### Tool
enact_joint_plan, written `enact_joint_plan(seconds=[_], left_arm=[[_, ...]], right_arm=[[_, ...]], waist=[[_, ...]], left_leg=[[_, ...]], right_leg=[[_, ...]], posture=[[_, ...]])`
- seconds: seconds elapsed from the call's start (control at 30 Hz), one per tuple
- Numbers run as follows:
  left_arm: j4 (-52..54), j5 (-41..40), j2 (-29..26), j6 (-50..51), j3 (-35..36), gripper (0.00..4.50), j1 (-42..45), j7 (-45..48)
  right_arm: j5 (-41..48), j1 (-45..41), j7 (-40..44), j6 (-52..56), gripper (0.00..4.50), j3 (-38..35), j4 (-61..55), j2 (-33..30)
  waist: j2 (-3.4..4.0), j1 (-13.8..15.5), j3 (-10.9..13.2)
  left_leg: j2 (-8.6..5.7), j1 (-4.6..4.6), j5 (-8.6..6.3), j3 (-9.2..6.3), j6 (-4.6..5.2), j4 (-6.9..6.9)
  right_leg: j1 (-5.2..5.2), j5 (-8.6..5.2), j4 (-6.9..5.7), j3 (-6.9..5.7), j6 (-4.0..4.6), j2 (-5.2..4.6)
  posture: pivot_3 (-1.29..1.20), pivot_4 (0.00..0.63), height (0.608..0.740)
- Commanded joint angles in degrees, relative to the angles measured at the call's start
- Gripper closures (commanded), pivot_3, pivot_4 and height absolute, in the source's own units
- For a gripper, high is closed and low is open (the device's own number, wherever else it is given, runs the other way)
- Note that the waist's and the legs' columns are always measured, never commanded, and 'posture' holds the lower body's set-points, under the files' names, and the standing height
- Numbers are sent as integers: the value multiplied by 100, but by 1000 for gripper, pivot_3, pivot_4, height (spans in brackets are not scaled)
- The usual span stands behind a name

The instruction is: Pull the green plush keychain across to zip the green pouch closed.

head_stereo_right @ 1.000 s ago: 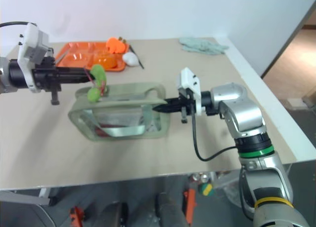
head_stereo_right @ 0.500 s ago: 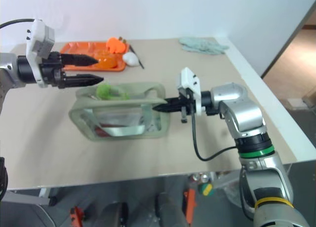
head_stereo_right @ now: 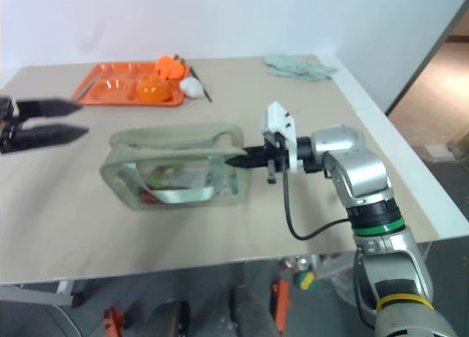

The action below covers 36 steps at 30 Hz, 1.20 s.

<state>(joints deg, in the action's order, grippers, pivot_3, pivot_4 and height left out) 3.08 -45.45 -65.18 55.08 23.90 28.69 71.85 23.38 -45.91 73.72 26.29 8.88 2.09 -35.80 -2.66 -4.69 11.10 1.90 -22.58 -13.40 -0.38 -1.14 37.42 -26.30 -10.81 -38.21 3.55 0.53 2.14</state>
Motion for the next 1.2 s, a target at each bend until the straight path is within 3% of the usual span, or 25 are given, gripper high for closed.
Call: enact_joint_plan(seconds=[0.03,0.2,0.57,0.7,0.77,0.8,1.0,1.2], left_arm=[[513,227,-313,-215,411,30,-948,246],[947,59,-251,-213,511,30,-1426,114],[891,542,83,-820,-420,30,-1417,-252],[669,776,324,-1136,-711,1131,-1162,-484],[571,907,486,-1288,-831,1816,-1027,-640],[561,903,578,-1312,-858,2444,-973,-701],[729,718,804,-1193,-833,4404,-896,-794],[820,691,799,-1133,-794,4471,-964,-915]], right_arm=[[77,-130,37,-71,4500,-110,-120,28],[60,-166,62,-96,4500,-88,-69,61],[84,-139,9,-44,4500,-139,-167,81],[108,-81,-14,-4,4500,-161,-261,45],[110,-66,-35,16,4500,-169,-284,33],[114,-54,-44,28,4500,-175,-303,25],[130,-11,-59,81,4500,-185,-344,0],[139,-12,-28,89,4500,-184,-316,-4]], waist=[[0,1,0],[-3,27,0],[-1,24,1],[-1,29,1],[-2,24,1],[-1,26,1],[-2,32,1],[-2,33,1]], left_leg=[[0,0,0,0,0,0],[2,2,1,-1,-1,2],[3,4,1,5,-2,-2],[1,5,1,6,-2,-2],[1,3,1,6,-2,-1],[2,3,1,7,-2,-1],[1,2,1,7,-1,-1],[0,2,1,6,-1,-1]], right_leg=[[0,0,-1,-1,1,0],[2,-4,0,-6,14,-1],[0,2,0,1,5,4],[1,3,0,4,4,2],[2,5,0,4,2,2],[1,5,0,7,2,3],[1,5,0,8,1,2],[2,6,0,6,0,2]], posture=[[0,150,740],[0,150,740],[0,150,740],[0,150,740],[0,150,740],[0,150,740],[0,150,740],[0,150,740]])
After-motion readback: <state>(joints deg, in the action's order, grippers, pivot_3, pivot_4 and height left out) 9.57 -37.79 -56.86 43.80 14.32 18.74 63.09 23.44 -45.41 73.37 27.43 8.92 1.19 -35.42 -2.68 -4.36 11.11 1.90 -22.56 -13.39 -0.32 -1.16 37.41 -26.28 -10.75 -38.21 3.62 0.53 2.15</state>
